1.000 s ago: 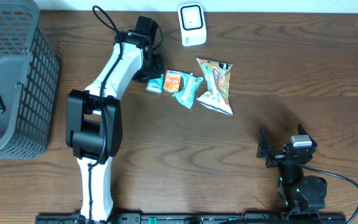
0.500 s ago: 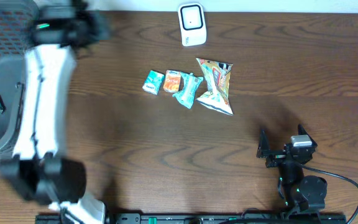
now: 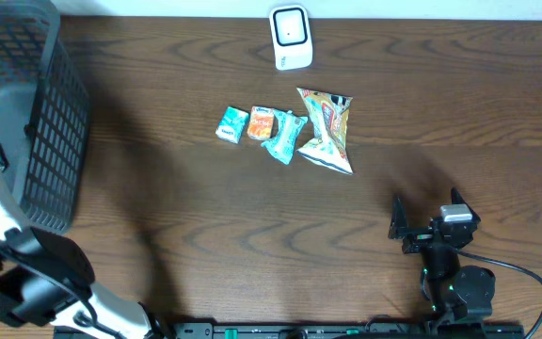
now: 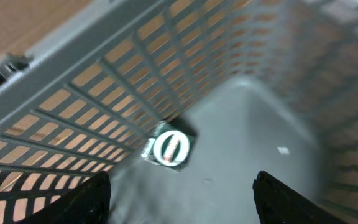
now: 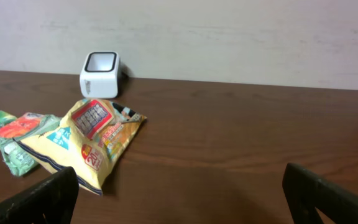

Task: Scan the item barcode
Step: 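Reach the left gripper into the basket and grasp the green Zantac box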

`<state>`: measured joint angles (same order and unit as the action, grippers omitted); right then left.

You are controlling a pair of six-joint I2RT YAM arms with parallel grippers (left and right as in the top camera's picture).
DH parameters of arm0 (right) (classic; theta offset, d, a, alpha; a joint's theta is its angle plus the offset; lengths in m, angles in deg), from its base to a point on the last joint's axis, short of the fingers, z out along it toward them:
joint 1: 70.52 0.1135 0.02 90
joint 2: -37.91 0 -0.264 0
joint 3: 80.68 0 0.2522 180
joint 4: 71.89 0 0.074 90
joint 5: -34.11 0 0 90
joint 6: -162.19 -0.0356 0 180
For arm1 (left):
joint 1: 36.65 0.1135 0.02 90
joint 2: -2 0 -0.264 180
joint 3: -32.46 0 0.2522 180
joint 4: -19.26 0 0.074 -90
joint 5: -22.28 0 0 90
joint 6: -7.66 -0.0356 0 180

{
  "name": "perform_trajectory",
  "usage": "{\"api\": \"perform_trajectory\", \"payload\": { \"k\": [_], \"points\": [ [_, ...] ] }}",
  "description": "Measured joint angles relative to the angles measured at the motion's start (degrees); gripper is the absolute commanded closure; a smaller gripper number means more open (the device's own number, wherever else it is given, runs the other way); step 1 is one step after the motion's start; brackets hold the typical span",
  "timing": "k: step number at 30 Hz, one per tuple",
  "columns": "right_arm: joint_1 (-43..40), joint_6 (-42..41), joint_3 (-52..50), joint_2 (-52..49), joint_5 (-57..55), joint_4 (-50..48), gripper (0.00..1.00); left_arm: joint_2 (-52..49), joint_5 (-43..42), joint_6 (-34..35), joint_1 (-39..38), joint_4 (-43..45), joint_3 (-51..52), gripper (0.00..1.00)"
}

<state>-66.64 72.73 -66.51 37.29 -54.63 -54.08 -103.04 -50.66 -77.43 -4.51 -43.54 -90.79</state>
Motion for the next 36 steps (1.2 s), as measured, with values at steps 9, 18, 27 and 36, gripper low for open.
{"api": "perform_trajectory", "payload": {
  "k": [9,18,27,36],
  "points": [
    [0.0,0.0,0.0,0.0,0.0,0.0,0.01,-12.5,0.3,-2.9,4.2,4.2,0.3,0.05],
    [0.0,0.0,0.0,0.0,0.0,0.0,0.01,-20.8,6.5,-6.8,4.1,6.8,0.3,0.02],
    [0.0,0.0,0.0,0.0,0.0,0.0,0.01,-25.1,7.7,-7.3,4.1,7.8,0.3,0.0],
    [0.0,0.0,0.0,0.0,0.0,0.0,0.01,-28.0,8.6,-11.2,4.1,8.2,0.3,0.1]
  ]
}}
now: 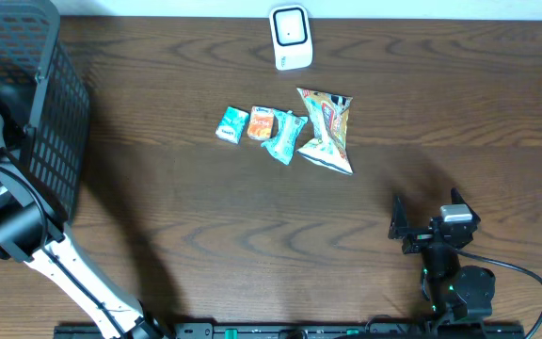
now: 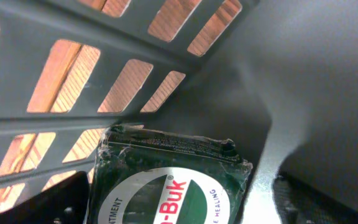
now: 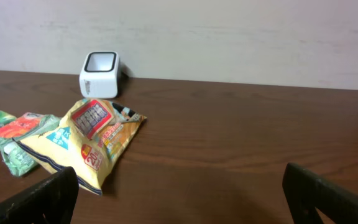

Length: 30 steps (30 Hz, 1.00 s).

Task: Scan the item barcode
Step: 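Reach the left gripper into the basket and grasp the green Zantac box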

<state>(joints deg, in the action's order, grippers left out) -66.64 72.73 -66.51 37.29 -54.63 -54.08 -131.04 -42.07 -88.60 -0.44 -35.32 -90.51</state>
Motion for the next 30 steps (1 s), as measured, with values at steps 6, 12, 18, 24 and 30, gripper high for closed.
{"api": "perform_trajectory", "payload": {
  "k": [6,12,18,24,30],
  "points": [
    [0.0,0.0,0.0,0.0,0.0,0.0,0.01,-0.1,0.1,-0.3,0.1,0.1,0.2,0.17],
    [0.0,0.0,0.0,0.0,0.0,0.0,0.01,0.0,1.4,-0.5,1.0,-0.3,0.9,0.25],
    [0.0,0.0,0.0,0.0,0.0,0.0,0.01,0.0,3.0,-1.3,2.2,-1.4,1.3,0.43],
    [0.0,0.0,0.0,0.0,0.0,0.0,0.01,0.0,4.2,-1.2,1.6,-2.9,1.3,0.43],
    [0.0,0.0,0.0,0.0,0.0,0.0,0.01,1.5,4.1,2.2,-2.7,-5.7,2.3,0.43]
  ]
}}
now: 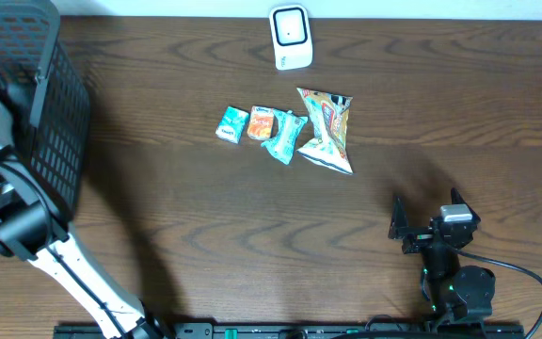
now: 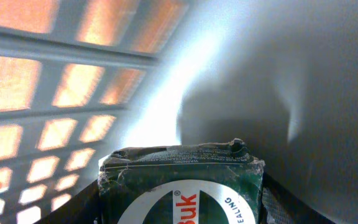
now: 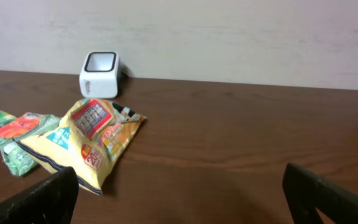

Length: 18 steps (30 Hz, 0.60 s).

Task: Scan the item barcode
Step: 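Reach the left gripper into the basket and grasp the green Zantac box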

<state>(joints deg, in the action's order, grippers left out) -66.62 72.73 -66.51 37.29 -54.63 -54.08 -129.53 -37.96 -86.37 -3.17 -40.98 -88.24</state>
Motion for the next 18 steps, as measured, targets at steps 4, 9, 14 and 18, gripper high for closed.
{"api": "perform_trajectory", "payload": {
  "k": [4,9,14,18],
  "points": [
    [0.0,0.0,0.0,0.0,0.0,0.0,0.01,7.9,-2.7,2.9,-6.9,0.1,1.3,0.43],
    [0.0,0.0,0.0,0.0,0.0,0.0,0.01,27.1,-11.7,9.8,-13.9,4.3,1.1,0.43],
    [0.0,0.0,0.0,0.0,0.0,0.0,0.01,40.1,-15.5,15.5,-16.3,7.2,1.0,0.43],
    [0.0,0.0,0.0,0.0,0.0,0.0,0.01,46.8,-16.4,17.7,-16.3,7.5,0.9,0.43]
  ]
}}
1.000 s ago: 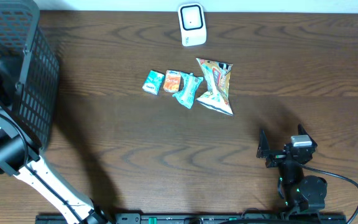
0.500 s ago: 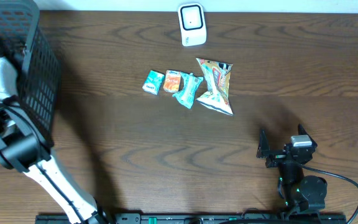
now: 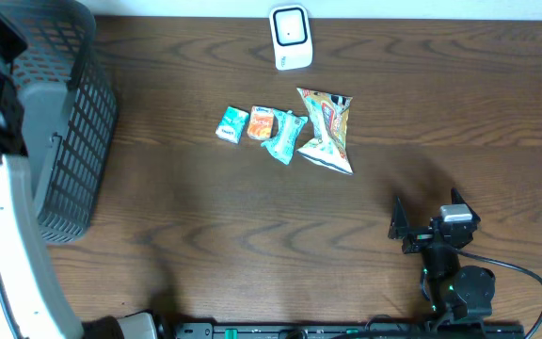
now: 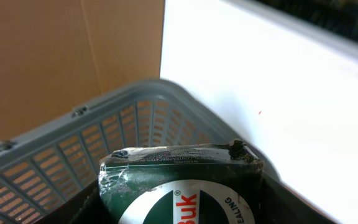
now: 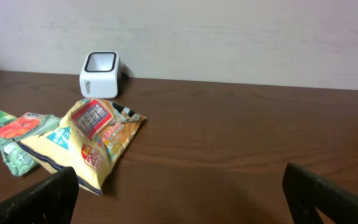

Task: Scan the item barcode
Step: 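Reach the left gripper into the basket and grasp the green Zantac box, then carry the green box with the left gripper and place it leftmost in the row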

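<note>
A dark green box with a white round label (image 4: 179, 180) fills the bottom of the left wrist view. My left gripper (image 4: 180, 208) is shut on it, a black finger pressed to each side. It hangs above the grey mesh basket (image 4: 123, 99). In the overhead view the left arm stands over the basket (image 3: 69, 122) at the far left, and the box is hidden there. The white scanner (image 3: 290, 38) stands at the table's back edge. My right gripper (image 3: 428, 229) rests open at the front right with nothing between its fingers (image 5: 42, 196).
A yellow chips bag (image 3: 326, 130) lies near the middle of the table, with a teal pouch (image 3: 288, 136), an orange packet (image 3: 263, 123) and a teal packet (image 3: 232, 124) to its left. The scanner (image 5: 99, 73) is behind them. A white wall runs behind the table.
My left gripper, shut on the green box, was down at the basket floor and is now above the rim. The basket shows further right in the overhead view. The right arm has not moved.
First the left gripper was open above the green box lying in a basket corner. Then it was close over the box with a finger at either side. Then it was shut on the box at the floor. Now it holds the box above the basket.
</note>
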`<state>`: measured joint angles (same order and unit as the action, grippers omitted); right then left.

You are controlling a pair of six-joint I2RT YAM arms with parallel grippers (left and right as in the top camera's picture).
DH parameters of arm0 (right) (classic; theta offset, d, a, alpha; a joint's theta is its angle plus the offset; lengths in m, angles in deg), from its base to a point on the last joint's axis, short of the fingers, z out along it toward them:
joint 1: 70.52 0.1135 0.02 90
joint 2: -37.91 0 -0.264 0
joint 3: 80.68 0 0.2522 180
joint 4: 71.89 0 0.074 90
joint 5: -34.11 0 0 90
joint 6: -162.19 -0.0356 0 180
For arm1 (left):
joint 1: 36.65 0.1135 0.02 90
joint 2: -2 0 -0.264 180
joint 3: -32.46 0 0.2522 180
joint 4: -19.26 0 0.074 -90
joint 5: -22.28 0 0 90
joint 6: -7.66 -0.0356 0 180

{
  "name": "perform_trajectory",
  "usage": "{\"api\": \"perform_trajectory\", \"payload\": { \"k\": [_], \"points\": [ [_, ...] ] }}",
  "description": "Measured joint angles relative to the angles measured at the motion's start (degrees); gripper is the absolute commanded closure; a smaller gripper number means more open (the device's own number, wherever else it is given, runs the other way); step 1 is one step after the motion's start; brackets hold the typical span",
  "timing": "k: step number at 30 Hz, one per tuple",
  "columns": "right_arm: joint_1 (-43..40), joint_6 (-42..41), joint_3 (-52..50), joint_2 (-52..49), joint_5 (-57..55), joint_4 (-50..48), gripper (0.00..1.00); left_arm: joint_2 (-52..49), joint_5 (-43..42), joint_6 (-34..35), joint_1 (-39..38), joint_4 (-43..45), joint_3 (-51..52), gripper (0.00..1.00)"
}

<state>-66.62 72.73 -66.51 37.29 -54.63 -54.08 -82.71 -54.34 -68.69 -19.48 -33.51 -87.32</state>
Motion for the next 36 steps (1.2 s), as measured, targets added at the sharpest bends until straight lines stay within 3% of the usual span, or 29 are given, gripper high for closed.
{"api": "perform_trajectory", "payload": {
  "k": [4,12,18,27,36],
  "points": [
    [0.0,0.0,0.0,0.0,0.0,0.0,0.01,2.6,-2.2,0.8,0.0,-0.9,0.0,0.43],
    [0.0,0.0,0.0,0.0,0.0,0.0,0.01,2.8,-23.4,3.0,-0.7,-2.6,0.0,0.43],
    [0.0,0.0,0.0,0.0,0.0,0.0,0.01,-2.1,-31.4,4.5,-8.2,-11.4,0.0,0.43],
    [0.0,0.0,0.0,0.0,0.0,0.0,0.01,-23.5,-32.9,1.1,-20.1,-17.0,0.0,0.43],
    [0.0,0.0,0.0,0.0,0.0,0.0,0.01,-40.5,-26.7,-4.7,-23.5,-15.6,0.0,0.43]
  ]
}}
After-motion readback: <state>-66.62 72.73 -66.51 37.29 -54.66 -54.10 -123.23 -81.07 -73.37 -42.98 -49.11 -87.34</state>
